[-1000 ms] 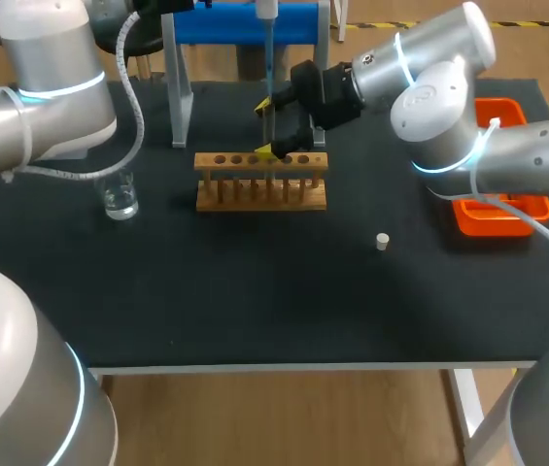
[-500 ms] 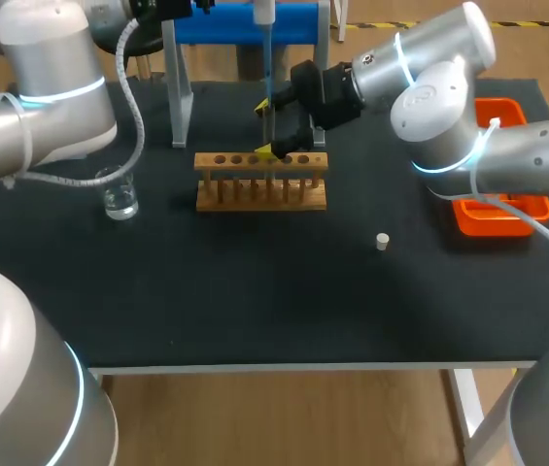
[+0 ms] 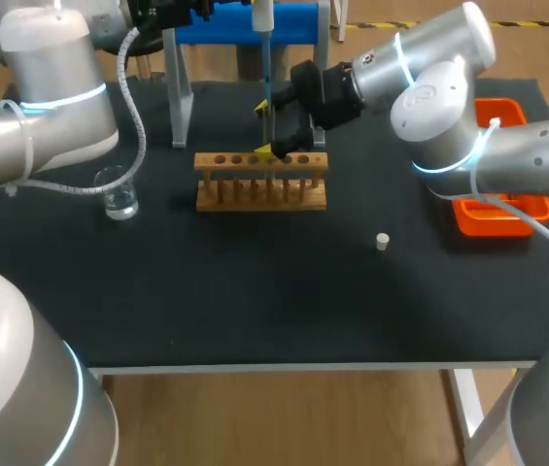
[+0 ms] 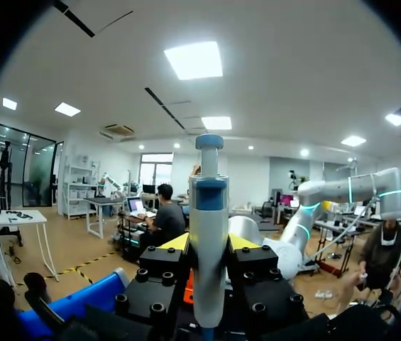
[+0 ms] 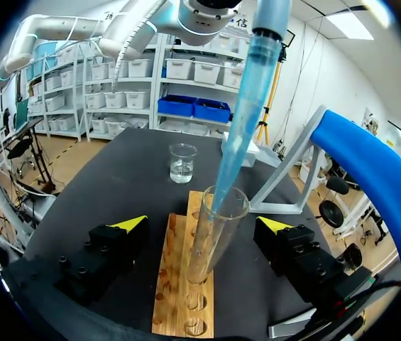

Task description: Invert the test tube, pick up the pipette, mount the tip to pipette, aspirate from beaker and dispense into the tube, eject the tip, return the pipette, and cap with the stopper.

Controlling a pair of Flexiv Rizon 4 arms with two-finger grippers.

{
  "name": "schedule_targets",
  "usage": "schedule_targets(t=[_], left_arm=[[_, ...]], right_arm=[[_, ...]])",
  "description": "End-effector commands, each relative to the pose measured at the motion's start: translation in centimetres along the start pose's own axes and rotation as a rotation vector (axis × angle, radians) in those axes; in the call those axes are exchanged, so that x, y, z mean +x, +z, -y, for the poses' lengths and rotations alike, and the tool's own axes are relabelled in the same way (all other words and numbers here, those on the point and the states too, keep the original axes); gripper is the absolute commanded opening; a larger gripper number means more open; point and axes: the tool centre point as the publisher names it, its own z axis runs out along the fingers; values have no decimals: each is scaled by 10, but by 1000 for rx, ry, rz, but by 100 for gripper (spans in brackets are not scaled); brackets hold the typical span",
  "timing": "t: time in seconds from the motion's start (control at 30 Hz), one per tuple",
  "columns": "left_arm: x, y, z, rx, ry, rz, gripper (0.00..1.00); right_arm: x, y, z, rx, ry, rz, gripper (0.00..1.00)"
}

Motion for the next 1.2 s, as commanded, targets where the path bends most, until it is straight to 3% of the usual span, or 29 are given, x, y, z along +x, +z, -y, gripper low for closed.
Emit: schedule_targets(t=[0.03,0.23,1.2], left_arm=[[1,-1,0,-13,-4,7,0],[0,0,0,-45,3,11,0],[-10,9,-2,1,18,-13,0]], right_arm=[[0,-1,0,2,0,-2,100],[0,-1,0,2,0,-2,100],[0,-1,0,2,0,-2,100]])
